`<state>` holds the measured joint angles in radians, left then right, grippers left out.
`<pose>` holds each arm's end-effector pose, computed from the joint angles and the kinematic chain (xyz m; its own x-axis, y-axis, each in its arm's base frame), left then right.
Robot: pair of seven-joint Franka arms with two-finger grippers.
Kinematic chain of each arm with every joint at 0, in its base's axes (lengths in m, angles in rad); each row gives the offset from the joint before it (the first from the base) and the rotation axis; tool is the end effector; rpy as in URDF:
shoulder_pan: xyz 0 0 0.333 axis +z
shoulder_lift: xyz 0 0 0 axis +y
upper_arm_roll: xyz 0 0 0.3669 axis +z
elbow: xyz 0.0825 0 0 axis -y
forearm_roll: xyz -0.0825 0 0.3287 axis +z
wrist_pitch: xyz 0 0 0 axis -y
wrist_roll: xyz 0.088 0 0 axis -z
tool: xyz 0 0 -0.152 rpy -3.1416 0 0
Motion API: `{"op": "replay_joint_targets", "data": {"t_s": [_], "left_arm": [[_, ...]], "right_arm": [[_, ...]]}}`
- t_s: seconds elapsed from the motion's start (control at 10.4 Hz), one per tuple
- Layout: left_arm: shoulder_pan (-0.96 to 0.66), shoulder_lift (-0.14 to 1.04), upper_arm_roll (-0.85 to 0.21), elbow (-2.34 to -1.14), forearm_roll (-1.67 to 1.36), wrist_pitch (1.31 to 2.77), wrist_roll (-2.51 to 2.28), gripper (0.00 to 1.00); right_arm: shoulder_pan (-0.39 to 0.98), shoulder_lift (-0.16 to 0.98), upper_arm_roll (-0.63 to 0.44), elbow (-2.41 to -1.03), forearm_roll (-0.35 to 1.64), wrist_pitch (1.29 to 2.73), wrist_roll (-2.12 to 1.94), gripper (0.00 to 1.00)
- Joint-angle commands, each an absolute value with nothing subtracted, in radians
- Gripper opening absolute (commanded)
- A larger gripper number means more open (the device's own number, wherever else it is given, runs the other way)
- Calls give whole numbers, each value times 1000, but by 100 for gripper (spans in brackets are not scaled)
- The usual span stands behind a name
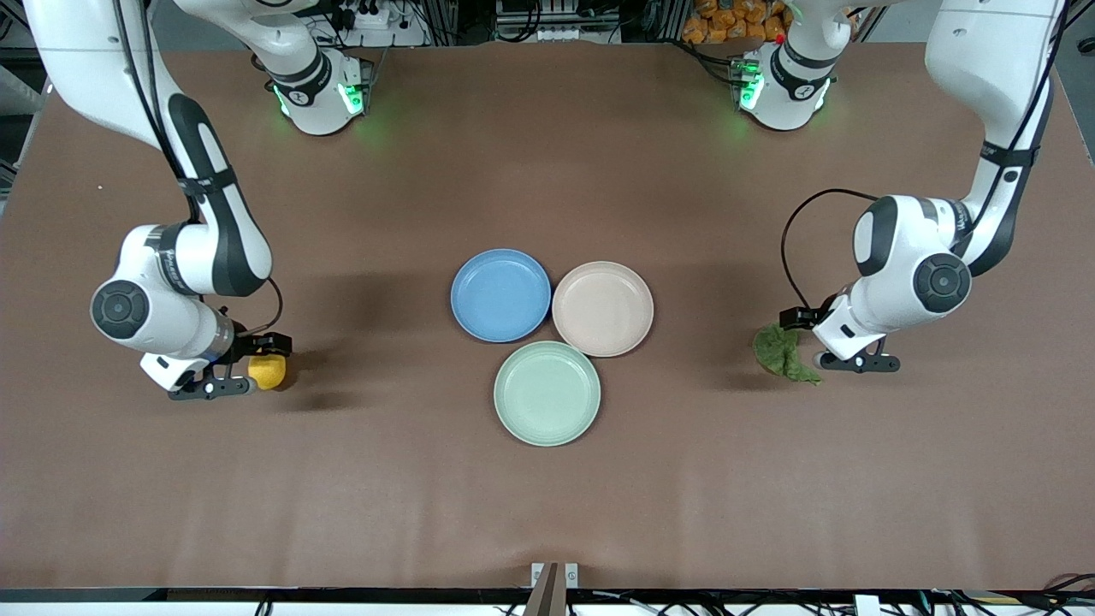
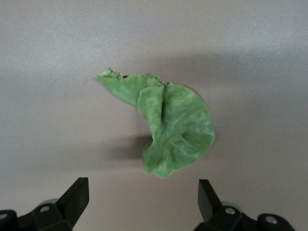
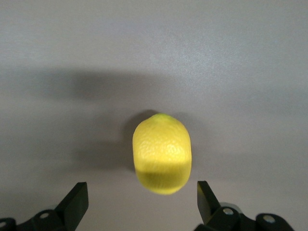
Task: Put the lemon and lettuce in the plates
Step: 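Close the right gripper on the lemon while the left gripper grasps the lettuce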
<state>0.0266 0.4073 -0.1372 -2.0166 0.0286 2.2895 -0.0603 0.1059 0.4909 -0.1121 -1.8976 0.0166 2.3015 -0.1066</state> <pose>0.5635 -0.0573 0.2834 0.9892 -0.0642 -0.1315 -0.0611 -0.9978 0.0274 0.6053 0.0021 0.2768 0.9913 0.0978 -0.0876 0.1009 -0.9944 0.0322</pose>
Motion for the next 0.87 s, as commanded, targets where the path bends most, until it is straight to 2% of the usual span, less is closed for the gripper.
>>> {"op": "replay_joint_targets", "data": {"t_s": [0.0,0.29,0.39,0.48,0.58,0.67,0.77], "left_arm": [[29,445,-141,-2013,52,2336,-58,100],[26,468,-141,-2011,52,2359,-60,100],[25,475,-141,-2011,51,2368,-60,100],[25,486,-140,-2010,51,2379,-60,100],[25,497,-140,-2013,51,2396,-60,100],[25,505,-141,-2013,52,2399,-60,100],[25,509,-141,-2011,51,2399,-60,100]], "right_arm": [[81,520,-107,-1898,26,2341,-109,100],[64,548,-107,-1899,26,2376,-107,100],[64,548,-106,-1901,26,2384,-107,92],[66,548,-106,-1929,28,2428,-104,42],[67,542,-106,-1968,28,2495,-103,7],[67,537,-106,-1979,28,2511,-104,0],[69,529,-106,-1980,28,2502,-106,0]]}}
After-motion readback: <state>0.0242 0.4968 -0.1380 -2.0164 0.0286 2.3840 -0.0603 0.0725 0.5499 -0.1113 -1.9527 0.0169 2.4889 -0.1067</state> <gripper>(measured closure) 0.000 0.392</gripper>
